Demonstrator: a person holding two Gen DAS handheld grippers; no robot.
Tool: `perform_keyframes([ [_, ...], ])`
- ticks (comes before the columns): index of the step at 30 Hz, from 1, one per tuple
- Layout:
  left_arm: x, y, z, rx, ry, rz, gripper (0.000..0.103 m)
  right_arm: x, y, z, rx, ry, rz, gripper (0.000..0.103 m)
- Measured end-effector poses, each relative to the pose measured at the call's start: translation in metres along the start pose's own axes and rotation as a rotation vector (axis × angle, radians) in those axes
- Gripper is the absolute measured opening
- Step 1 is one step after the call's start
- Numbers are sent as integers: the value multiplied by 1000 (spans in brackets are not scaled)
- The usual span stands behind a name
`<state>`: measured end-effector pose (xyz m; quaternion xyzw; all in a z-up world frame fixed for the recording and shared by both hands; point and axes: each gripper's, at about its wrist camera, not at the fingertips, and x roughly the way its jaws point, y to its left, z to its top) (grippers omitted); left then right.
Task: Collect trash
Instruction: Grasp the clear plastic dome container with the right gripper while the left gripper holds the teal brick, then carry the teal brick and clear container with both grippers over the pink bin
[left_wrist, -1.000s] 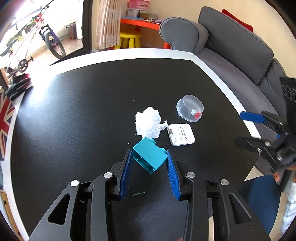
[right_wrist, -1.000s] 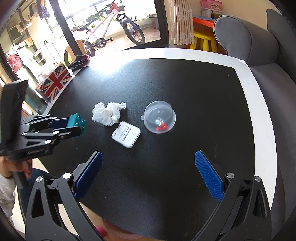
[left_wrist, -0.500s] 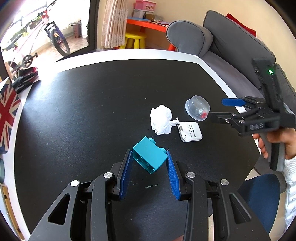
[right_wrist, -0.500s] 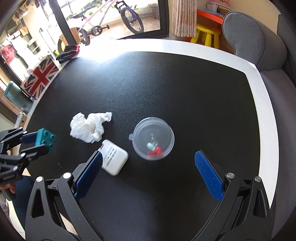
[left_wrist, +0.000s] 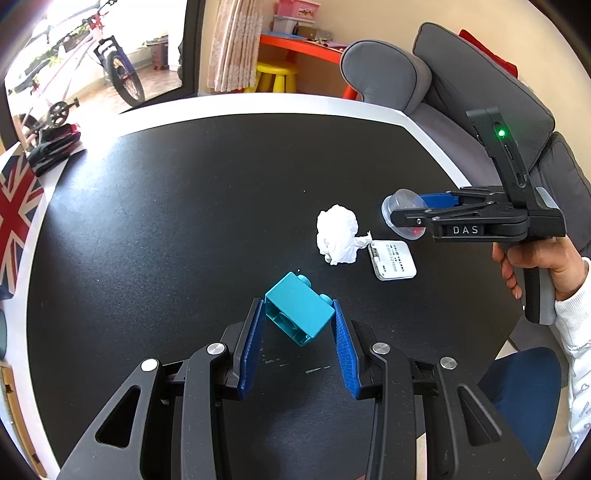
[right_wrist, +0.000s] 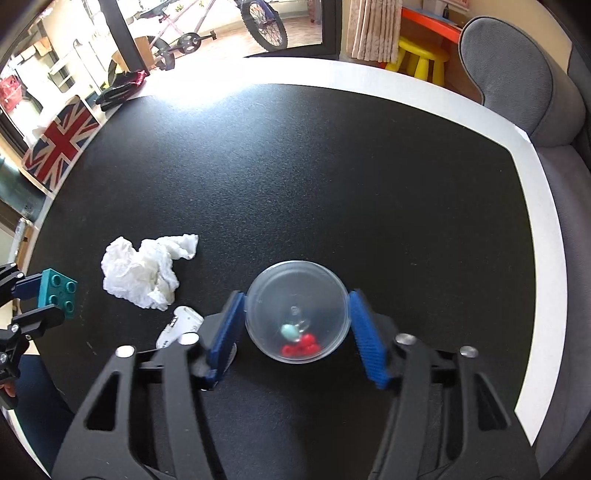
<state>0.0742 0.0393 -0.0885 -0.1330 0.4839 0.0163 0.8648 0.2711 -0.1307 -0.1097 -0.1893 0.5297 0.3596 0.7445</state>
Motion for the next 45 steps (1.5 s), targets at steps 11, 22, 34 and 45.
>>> perform_keyframes([
  [11, -8, -8, -4, 14, -10, -8, 37, -34, 5, -14, -6, -69, -7, 56],
  [22, -49, -37, -27, 59, -63, -16, 37, -119, 35, -78, -22, -188, 14, 56],
  [34, -93, -80, -89, 107, -111, -46, 37, -180, 74, -172, -36, -267, 50, 56],
  [45, -103, -100, -141, 127, -106, -60, 37, -181, 94, -240, -17, -255, 87, 56],
])
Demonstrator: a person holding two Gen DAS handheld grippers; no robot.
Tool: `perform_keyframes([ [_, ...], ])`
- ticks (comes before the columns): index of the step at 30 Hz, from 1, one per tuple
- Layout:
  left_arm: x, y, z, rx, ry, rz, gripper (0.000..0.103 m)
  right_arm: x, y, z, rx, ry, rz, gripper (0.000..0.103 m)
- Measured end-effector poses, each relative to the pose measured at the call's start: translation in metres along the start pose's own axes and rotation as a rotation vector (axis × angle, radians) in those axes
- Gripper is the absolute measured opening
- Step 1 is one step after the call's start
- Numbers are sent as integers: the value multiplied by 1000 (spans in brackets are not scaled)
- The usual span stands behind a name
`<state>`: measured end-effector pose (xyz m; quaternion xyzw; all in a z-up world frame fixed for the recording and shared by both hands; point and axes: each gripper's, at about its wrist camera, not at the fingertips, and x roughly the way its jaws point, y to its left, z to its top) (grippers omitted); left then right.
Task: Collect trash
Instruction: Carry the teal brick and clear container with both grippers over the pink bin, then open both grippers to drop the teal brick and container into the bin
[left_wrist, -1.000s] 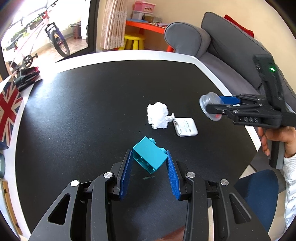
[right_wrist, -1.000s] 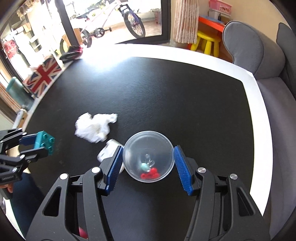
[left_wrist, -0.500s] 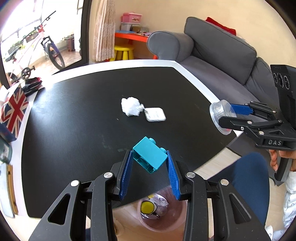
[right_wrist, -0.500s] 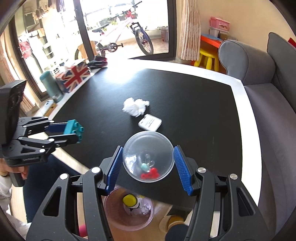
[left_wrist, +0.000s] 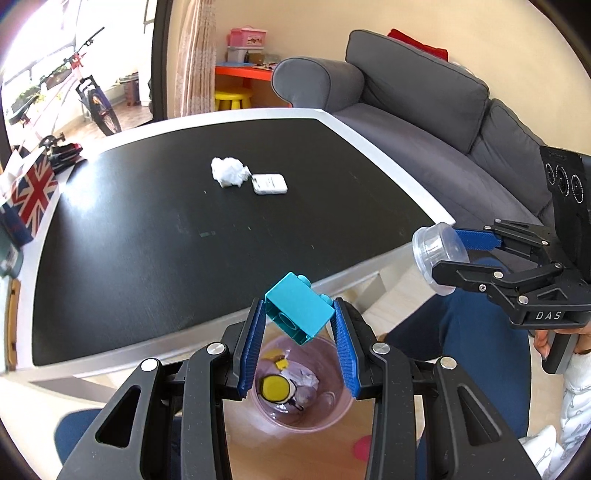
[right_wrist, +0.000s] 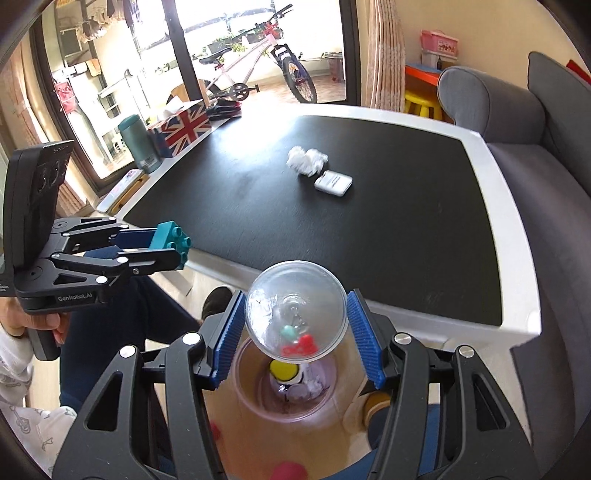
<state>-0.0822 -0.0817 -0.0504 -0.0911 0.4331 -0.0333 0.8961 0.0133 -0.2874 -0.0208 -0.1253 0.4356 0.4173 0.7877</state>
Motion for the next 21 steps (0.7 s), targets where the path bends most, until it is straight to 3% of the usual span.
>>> perform_keyframes([
  [11, 11, -15, -35, 13, 25, -21, 37, -2, 16, -31, -11, -8, -1, 56],
  [21, 41, -19, -52, -4, 95, -46, 37, 15, 7, -45, 24, 20, 18, 56],
])
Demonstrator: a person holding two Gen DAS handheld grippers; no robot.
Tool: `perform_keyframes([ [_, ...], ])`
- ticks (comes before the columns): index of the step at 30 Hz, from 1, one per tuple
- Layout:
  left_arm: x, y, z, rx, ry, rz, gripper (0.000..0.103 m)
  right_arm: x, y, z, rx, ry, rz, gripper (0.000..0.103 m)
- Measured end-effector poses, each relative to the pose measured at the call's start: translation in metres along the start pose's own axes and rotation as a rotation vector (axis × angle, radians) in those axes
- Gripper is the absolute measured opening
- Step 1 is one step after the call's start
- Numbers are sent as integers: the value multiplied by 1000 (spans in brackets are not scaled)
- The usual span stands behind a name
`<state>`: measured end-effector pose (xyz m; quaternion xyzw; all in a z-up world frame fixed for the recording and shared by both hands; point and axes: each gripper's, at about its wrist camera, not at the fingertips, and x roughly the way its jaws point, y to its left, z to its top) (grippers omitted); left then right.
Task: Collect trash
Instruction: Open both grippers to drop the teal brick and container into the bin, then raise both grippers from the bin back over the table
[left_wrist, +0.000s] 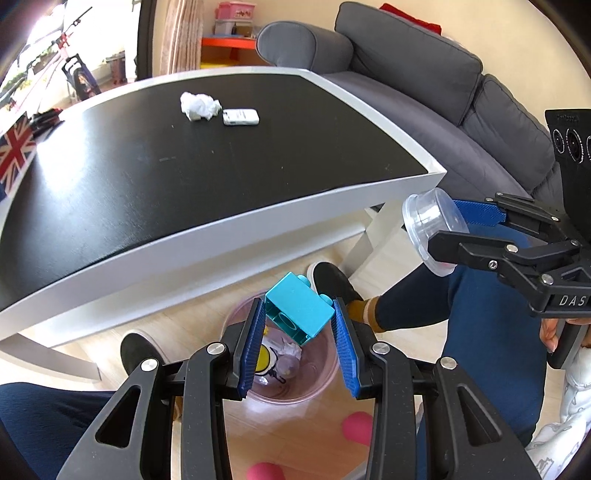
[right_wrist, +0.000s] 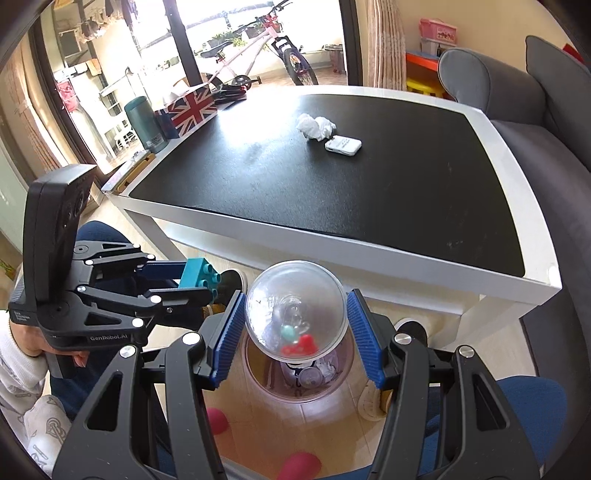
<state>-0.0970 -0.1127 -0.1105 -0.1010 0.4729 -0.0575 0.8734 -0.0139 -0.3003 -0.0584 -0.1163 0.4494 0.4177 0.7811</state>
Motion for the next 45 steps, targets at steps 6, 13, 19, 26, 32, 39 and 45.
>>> perform_keyframes([
  [6, 5, 2, 3, -6, 9, -6, 51, 6, -8, -2, 20, 8, 11, 56],
  [13, 5, 7, 5, -40, -23, 23, 94, 8, -10, -5, 31, 9, 12, 56],
  [19, -4, 16, 1, -73, -37, 39, 95, 10, -7, -7, 27, 15, 19, 56],
  [26, -16, 25, 1, -100, -62, 49, 95, 15, -2, -7, 15, 25, 35, 56],
  [32, -24, 29, 4, -107, -80, 61, 95, 19, -3, -5, 14, 21, 44, 96],
  [39, -22, 32, 1, -117, -71, 65, 95, 21, -10, -8, 53, 40, -6, 98],
  [45, -22, 31, 1, -115, -67, 60, 95, 20, -9, -9, 56, 40, -10, 98],
])
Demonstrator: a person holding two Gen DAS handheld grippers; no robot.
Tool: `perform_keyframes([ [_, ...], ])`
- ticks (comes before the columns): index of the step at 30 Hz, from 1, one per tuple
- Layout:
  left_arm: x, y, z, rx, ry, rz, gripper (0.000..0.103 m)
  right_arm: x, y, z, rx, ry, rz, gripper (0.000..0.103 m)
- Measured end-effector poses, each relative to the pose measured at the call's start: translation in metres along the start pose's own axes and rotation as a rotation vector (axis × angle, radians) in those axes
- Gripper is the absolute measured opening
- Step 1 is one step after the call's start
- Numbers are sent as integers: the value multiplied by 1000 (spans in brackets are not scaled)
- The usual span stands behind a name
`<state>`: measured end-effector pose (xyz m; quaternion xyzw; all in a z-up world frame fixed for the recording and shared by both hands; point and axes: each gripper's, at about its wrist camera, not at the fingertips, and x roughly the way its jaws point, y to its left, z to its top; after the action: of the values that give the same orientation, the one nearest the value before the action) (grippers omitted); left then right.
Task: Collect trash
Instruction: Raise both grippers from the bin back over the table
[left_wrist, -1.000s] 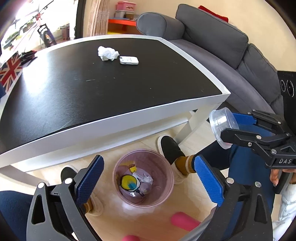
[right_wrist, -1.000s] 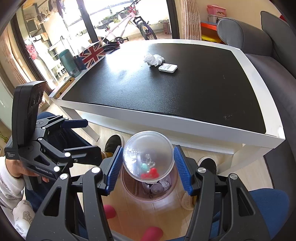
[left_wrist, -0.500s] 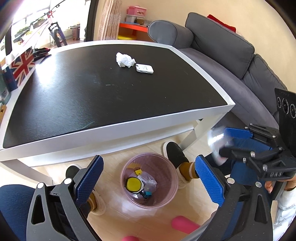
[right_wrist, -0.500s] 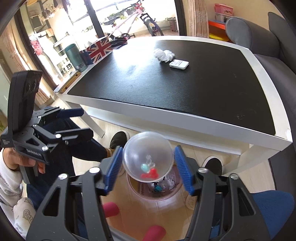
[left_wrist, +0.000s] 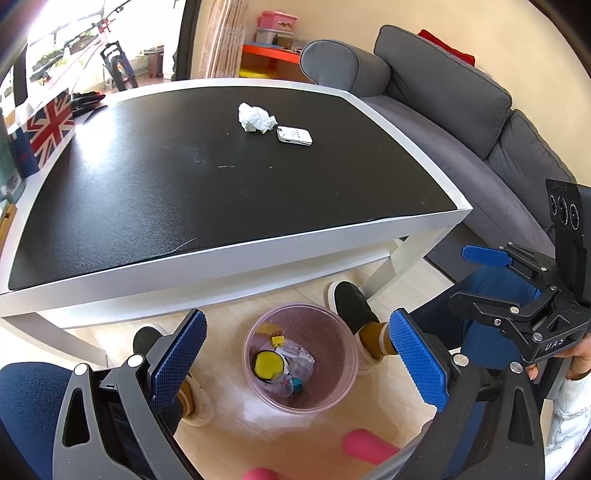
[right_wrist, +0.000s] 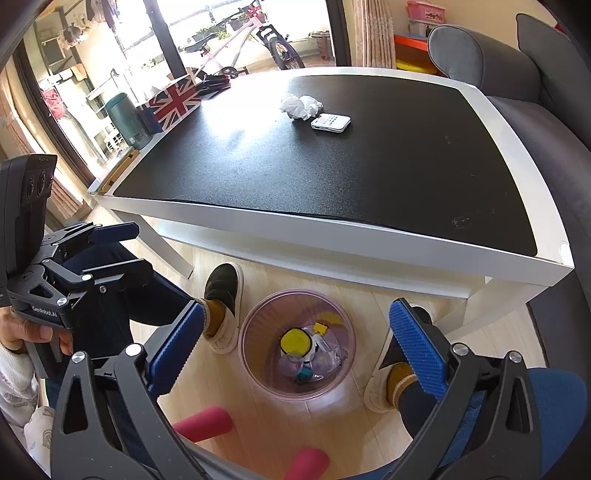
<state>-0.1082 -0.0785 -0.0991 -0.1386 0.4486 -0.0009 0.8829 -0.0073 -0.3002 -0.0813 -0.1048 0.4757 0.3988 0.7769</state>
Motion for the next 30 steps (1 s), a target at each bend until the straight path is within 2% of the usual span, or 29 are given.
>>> perform_keyframes([
  [18, -11, -4, 6, -3, -20, -8, 95, -13, 2, 8, 0, -24, 3, 98],
  [30, -31, 7, 37, -21, -65, 11, 95, -31, -4, 39, 9, -63, -7, 98],
])
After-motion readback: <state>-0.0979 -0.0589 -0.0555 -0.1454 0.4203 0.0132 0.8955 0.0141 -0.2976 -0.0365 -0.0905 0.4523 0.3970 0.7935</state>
